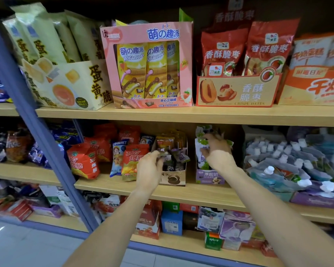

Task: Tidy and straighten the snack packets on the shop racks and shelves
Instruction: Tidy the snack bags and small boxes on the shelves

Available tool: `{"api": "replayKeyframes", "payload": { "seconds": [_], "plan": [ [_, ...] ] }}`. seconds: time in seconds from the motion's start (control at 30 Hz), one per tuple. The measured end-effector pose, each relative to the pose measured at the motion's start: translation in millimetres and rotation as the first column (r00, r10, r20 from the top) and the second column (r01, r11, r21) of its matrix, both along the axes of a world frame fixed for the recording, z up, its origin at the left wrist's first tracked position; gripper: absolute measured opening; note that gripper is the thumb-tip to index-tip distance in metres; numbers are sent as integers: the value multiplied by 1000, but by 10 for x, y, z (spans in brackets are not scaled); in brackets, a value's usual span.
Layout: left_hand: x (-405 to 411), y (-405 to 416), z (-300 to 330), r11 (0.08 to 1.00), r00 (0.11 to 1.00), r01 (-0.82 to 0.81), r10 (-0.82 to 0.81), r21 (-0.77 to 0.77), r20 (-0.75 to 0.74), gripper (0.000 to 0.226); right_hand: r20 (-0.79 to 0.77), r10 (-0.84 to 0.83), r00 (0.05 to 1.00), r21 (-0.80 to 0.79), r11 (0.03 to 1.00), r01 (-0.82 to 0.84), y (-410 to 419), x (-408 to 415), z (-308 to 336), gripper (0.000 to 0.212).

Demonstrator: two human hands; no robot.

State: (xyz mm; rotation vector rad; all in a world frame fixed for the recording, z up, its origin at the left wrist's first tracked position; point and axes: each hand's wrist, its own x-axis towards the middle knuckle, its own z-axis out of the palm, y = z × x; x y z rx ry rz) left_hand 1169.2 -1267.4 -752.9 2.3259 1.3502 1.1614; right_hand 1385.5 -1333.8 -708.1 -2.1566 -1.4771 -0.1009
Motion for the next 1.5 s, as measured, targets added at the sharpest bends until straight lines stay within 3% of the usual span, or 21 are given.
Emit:
{"api": "replayKeyframes", "payload": {
  "seconds": [0.07,0.13,0.2,0.27,0.37,0.53,0.63,0.77,0.9,1.0,1.1,1.23,1.33,1.43,1.5],
  "plan": [
    [-36,25,43,999,997,-38,39,-10,72,9,89,-18,996,228,974,-2,-87,-103,-74,33],
    [-77,25,97,998,992,-53,48,39,119,9,139,27,990,310,948,-70,-122,-239,-112,19],
    [-121,-2,132,991,988,-43,24,128,151,9,126,149,981,188,967,-171,-44,-363,-151,17],
    [-168,-25,135,984,985,-25,-6,177,173,10,100,199,975,-55,979,-194,105,-503,-165,25],
    [-267,-46,112,982,978,-16,-24,187,208,16,194,118,974,-322,945,-51,357,-696,-212,42],
    [-395,-138,191,975,961,-3,-59,223,271,19,235,5,972,-422,901,97,639,-786,-219,38],
    [-430,-202,295,978,934,-15,-61,210,352,17,90,-51,995,-290,954,75,650,-773,-225,32],
    [-418,-279,458,980,913,-11,-71,199,402,15,-234,-49,971,91,993,72,374,-689,-151,33],
    [-350,-315,587,981,894,-19,-70,194,442,17,-276,-54,960,360,920,155,-89,-473,13,21],
    [-275,-400,674,977,885,19,-115,210,452,17,-378,62,924,526,835,159,-509,-192,135,27],
    [-158,-528,755,964,885,66,-176,259,432,17,-317,97,943,610,782,125,-826,87,246,28],
    [53,-654,841,950,867,129,-247,284,432,17,-152,-43,988,520,846,116,-820,367,329,27],
    [194,-686,863,944,857,168,-282,282,431,19,-53,-1,999,254,967,15,-578,418,296,29],
    [308,-699,865,939,860,181,-296,293,416,19,12,123,992,-3,992,-123,-328,419,189,33],
    [363,-713,855,946,865,185,-285,266,412,20,88,115,989,-127,987,-103,-301,402,124,40]
  ]
}}
